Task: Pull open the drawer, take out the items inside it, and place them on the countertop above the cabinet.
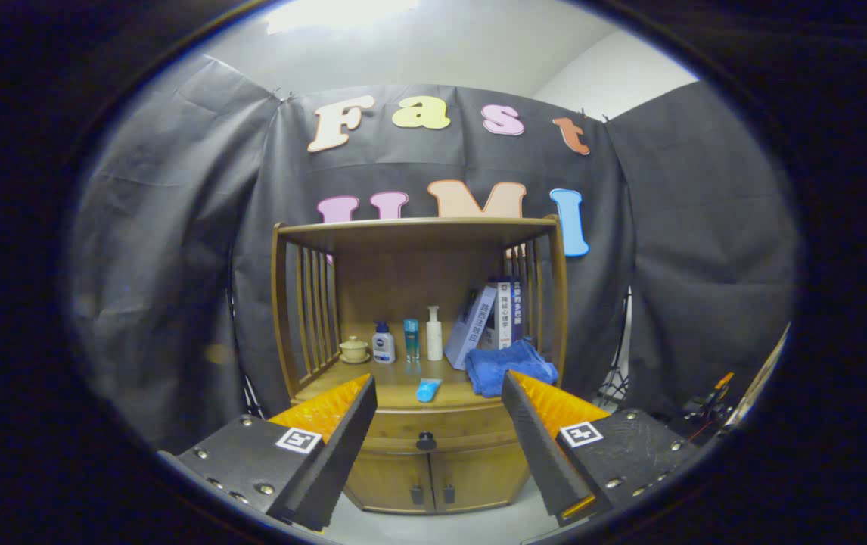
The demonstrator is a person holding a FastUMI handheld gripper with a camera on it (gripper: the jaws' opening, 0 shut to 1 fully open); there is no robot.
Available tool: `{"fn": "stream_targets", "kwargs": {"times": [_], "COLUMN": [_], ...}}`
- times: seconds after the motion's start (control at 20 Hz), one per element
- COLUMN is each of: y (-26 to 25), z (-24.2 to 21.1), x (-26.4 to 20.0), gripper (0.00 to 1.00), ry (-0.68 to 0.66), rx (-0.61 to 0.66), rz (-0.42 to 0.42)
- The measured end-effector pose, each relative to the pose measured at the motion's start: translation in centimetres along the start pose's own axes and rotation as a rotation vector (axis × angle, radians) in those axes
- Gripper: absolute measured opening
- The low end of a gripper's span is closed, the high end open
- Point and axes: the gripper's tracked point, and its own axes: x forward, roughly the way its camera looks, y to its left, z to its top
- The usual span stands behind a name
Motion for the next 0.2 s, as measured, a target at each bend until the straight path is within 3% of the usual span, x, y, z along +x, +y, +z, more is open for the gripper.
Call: {"fn": "stream_targets", "kwargs": {"times": [0.2], "y": [-1.5], "z": [-1.9], "x": [-2.1], "gripper": [0.99], "ry": [0.027], "rx": [0.035], "rz": [-0.023]}}
